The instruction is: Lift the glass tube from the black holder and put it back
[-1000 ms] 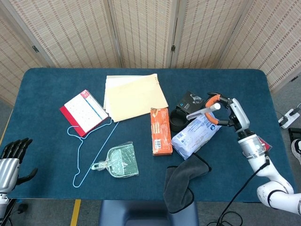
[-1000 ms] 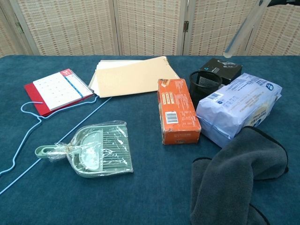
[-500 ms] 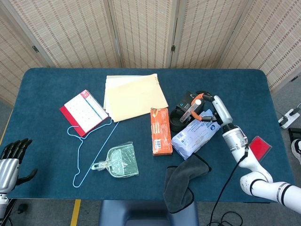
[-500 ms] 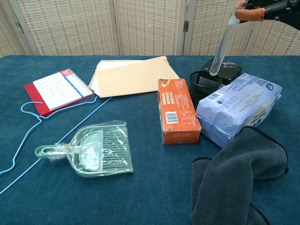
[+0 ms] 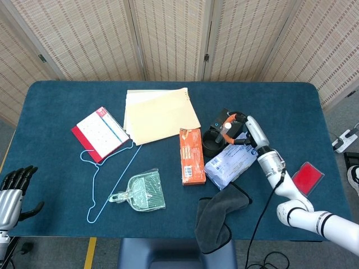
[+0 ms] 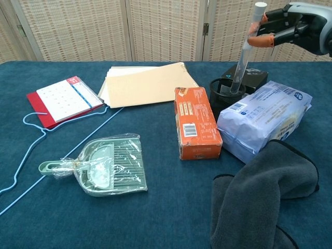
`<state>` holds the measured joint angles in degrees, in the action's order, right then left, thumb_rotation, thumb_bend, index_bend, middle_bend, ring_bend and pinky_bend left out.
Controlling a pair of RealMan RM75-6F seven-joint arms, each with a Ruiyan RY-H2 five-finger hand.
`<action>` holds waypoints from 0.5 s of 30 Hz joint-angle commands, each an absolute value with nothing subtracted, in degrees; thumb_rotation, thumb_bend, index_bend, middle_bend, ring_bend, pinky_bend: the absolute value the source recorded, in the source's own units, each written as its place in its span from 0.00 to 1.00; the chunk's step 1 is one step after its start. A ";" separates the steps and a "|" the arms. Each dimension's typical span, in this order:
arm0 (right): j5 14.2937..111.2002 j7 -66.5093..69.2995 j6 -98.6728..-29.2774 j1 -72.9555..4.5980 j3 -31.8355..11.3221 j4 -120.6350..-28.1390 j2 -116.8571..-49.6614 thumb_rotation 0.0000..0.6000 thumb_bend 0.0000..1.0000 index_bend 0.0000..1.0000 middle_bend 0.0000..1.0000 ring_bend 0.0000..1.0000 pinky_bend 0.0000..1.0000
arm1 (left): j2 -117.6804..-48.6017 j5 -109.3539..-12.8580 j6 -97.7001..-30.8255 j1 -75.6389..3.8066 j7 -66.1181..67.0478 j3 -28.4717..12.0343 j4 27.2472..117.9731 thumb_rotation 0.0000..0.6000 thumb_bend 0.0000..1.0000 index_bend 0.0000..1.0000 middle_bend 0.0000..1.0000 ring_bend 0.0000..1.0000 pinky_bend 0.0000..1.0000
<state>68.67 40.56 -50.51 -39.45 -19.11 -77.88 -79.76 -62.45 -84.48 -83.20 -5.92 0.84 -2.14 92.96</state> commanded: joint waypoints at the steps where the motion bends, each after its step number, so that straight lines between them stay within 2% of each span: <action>1: 68.07 40.44 -49.50 -40.13 -19.01 -75.45 -81.79 1.00 0.48 0.65 0.43 0.16 0.16 | -62.43 -84.41 -83.11 -5.90 0.91 -2.10 92.95 1.00 0.28 0.13 0.12 0.09 0.11; 15: 67.22 39.69 -45.45 -42.23 -18.42 -66.03 -88.58 1.00 0.48 0.65 0.42 0.16 0.16 | -62.42 -84.17 -82.89 -5.83 0.91 -2.04 92.87 1.00 0.29 0.13 0.12 0.09 0.11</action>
<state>67.24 39.79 -45.69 -42.09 -18.48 -66.31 -88.31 -62.42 -84.17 -82.88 -5.83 0.90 -2.05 92.86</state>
